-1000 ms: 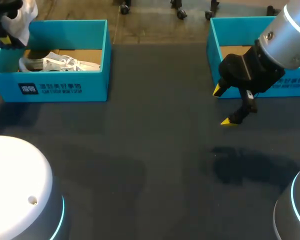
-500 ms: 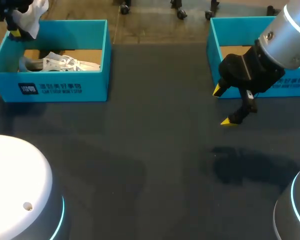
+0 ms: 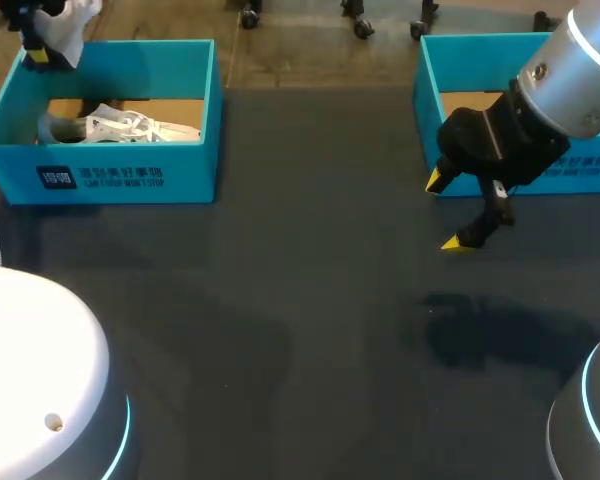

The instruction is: Take the shoe out of the shoebox, open the shoe tongue, remove and reinsert the insole, then place the shoe into the shoebox

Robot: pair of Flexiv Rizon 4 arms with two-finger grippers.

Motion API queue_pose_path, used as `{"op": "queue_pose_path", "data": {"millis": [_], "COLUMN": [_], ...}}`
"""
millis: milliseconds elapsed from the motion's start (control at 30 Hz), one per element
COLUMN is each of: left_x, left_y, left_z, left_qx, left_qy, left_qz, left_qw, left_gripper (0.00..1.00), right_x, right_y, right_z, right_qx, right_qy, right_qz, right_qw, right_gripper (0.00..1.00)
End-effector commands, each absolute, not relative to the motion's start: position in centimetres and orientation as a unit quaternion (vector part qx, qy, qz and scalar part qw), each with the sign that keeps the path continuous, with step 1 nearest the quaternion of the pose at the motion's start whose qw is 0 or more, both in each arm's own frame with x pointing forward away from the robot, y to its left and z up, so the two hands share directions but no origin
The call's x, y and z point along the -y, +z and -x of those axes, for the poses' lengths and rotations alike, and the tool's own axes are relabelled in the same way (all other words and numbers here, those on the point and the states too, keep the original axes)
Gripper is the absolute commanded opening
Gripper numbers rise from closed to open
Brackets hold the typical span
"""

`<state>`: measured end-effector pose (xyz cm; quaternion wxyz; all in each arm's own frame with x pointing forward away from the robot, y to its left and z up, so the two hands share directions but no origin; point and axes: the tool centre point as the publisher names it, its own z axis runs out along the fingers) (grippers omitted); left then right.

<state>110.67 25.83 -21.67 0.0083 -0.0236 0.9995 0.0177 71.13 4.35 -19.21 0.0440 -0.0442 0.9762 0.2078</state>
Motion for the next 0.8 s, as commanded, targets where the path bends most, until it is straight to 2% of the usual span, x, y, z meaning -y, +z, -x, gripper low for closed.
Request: {"op": "queue_pose_path", "data": {"millis": [33, 467, 800], "left_x": [-25.9, -26.3, -29.7], "left_y": [-21.5, -21.5, -21.6], "left_z": [-110.6, -111.0, -112.3], "left_qx": [-1.000, -0.999, -0.972], "left_qy": [0.018, 0.021, 0.056], "left_qz": [0.024, 0.023, -0.226], "left_qw": [0.009, 0.009, 0.014], "left_gripper": [0.00, 0.00, 0.00], "right_x": [-4.5, -4.5, -4.5], "right_y": [-19.3, -19.3, -19.3], "right_z": [-71.2, -71.2, -71.2], "right_qx": [-0.976, -0.976, -0.976], "right_qy": [0.207, 0.207, 0.207], "right_qz": [0.044, 0.044, 0.044], "right_qw": [0.044, 0.044, 0.044], "right_gripper": [1.00, 1.00, 1.00]}}
